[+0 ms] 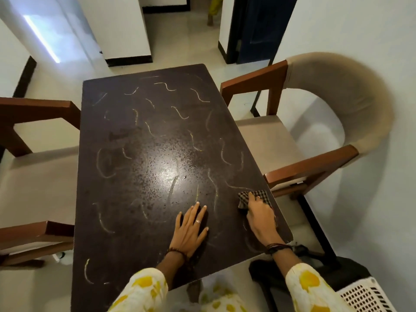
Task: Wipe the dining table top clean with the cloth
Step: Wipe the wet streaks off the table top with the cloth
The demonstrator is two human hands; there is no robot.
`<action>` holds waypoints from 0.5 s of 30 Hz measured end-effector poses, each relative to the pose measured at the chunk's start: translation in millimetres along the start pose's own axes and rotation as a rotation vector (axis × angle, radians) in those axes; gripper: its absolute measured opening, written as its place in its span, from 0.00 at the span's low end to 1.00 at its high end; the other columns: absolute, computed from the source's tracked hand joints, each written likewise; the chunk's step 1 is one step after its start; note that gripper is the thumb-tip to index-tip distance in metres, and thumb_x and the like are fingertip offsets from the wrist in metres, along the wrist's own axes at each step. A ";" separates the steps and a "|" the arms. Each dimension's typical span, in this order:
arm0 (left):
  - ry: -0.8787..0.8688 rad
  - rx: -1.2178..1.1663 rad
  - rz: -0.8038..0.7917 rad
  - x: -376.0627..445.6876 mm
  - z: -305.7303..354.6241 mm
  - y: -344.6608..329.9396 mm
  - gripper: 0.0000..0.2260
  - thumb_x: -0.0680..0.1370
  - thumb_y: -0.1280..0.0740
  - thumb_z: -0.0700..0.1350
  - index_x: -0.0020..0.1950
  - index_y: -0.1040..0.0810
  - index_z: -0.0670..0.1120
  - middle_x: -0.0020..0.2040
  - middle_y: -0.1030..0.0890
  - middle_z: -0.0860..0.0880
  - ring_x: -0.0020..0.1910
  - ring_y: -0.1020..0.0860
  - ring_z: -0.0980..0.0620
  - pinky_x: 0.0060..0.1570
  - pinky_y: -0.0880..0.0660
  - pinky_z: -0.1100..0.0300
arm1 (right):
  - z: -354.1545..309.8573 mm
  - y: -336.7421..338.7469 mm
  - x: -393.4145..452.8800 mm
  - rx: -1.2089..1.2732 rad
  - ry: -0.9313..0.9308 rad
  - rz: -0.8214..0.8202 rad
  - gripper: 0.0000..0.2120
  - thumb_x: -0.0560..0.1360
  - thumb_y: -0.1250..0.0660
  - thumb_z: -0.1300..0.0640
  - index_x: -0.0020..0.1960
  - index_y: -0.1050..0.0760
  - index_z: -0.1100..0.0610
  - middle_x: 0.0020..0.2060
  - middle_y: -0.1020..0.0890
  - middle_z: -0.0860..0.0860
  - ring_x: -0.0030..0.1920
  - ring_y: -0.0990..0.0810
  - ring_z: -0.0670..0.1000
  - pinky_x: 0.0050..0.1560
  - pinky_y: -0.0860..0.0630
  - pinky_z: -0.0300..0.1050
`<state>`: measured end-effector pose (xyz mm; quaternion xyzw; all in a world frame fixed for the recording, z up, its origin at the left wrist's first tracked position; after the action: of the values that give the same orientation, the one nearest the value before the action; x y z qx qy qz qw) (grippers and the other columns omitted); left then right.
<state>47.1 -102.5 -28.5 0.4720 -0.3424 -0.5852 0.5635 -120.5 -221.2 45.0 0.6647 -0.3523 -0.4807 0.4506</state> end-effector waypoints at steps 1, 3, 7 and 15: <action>0.020 -0.007 0.010 7.1 -9.4 6.0 0.30 0.75 0.47 0.57 0.75 0.51 0.51 0.70 0.33 0.46 0.66 0.38 0.50 0.63 0.47 0.47 | -15.5 8.3 8.8 0.036 0.048 0.021 0.23 0.77 0.44 0.63 0.72 0.40 0.60 0.65 0.28 0.59 0.61 0.25 0.60 0.60 0.29 0.51; 0.084 -0.003 0.022 21.7 -31.8 21.5 0.31 0.75 0.47 0.57 0.75 0.53 0.51 0.70 0.34 0.46 0.67 0.39 0.49 0.64 0.41 0.44 | -51.8 25.0 29.2 0.104 0.153 0.068 0.25 0.75 0.41 0.64 0.72 0.38 0.59 0.66 0.27 0.58 0.61 0.24 0.60 0.58 0.28 0.52; 0.234 0.039 0.084 56.9 -96.7 66.9 0.30 0.76 0.49 0.58 0.75 0.54 0.51 0.71 0.39 0.47 0.68 0.41 0.49 0.59 0.36 0.38 | -135.7 52.9 87.9 0.254 0.348 0.052 0.27 0.74 0.39 0.64 0.72 0.37 0.57 0.69 0.29 0.56 0.62 0.25 0.61 0.59 0.27 0.52; 0.486 0.033 0.264 122.5 -240.5 151.5 0.25 0.78 0.53 0.58 0.72 0.41 0.48 0.70 0.33 0.41 0.69 0.40 0.44 0.61 0.41 0.35 | -264.1 82.3 192.8 0.306 0.649 0.032 0.27 0.74 0.38 0.65 0.72 0.36 0.55 0.67 0.27 0.53 0.62 0.25 0.57 0.59 0.28 0.49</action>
<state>333.6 -211.1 15.4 0.5588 -0.2652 -0.3706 0.6929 185.1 -354.7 95.0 0.8369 -0.2693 -0.1792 0.4416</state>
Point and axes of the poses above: each hand's wrist, its own x-axis towards the middle knuckle, its own y-axis out of the back of the hand, z = x × y, the point moved 7 cm from there along x, towards the middle knuckle
